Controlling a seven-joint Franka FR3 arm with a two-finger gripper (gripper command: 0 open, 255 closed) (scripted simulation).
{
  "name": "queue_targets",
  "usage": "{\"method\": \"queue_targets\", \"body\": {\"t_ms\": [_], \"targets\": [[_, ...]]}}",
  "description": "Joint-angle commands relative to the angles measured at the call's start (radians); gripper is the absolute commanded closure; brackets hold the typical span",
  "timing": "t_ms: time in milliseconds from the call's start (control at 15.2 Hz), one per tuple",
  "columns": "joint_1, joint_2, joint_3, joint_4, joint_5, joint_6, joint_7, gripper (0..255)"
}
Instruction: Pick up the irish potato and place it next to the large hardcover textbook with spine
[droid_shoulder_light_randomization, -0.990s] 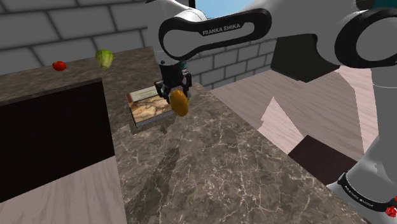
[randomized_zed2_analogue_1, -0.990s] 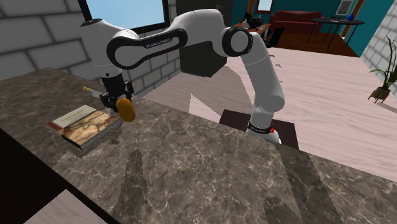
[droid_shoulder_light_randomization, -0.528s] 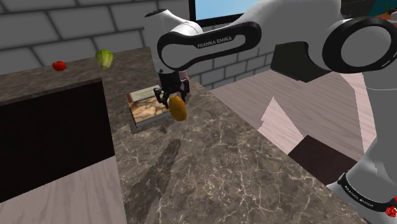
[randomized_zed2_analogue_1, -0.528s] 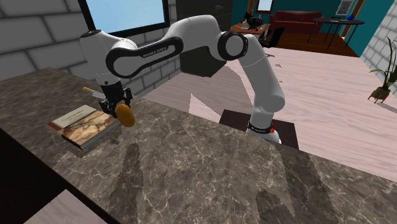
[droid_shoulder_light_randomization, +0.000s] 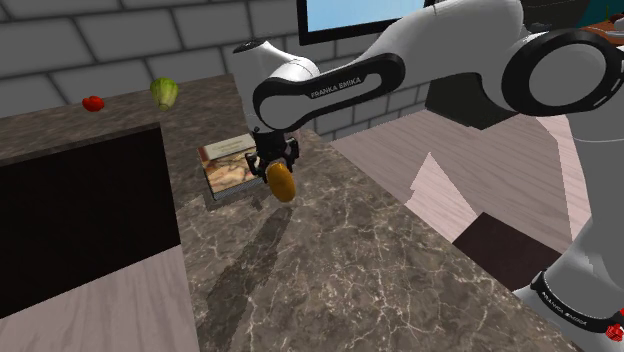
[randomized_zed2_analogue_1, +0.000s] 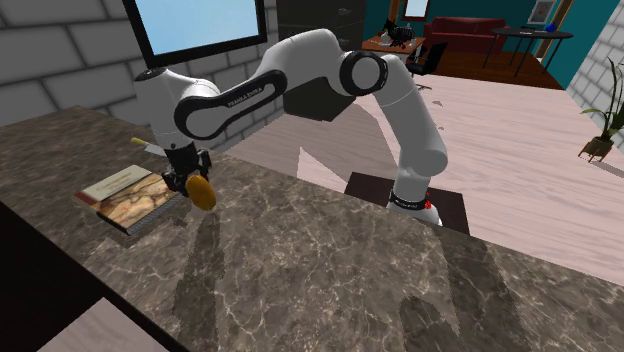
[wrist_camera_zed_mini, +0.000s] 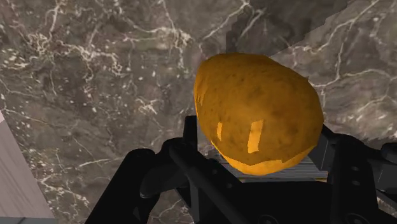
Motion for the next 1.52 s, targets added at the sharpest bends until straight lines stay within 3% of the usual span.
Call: {"method": "queue_targets", "body": {"t_ms": [0,528,1056,1122,1320,1452], "targets": [[-0.005,0.0,-0.001,-0.03,-0.002,0.029,0.004,255],[-0.007,0.035,-0.013,-0.09,-0.023,0.12,0.023,255],[-0.008,0.035,-0.011,-0.09,-0.024,0.12,0.024,255],[-0.007,0.039,-0.012,-0.089,-0.026,0.123,0.024,0],[-0.019,0.016,-0.009,-0.143,-0.023,0.153,0.03,0],[-0.008,0.035,-0.011,-0.09,-0.024,0.12,0.024,0]]}}
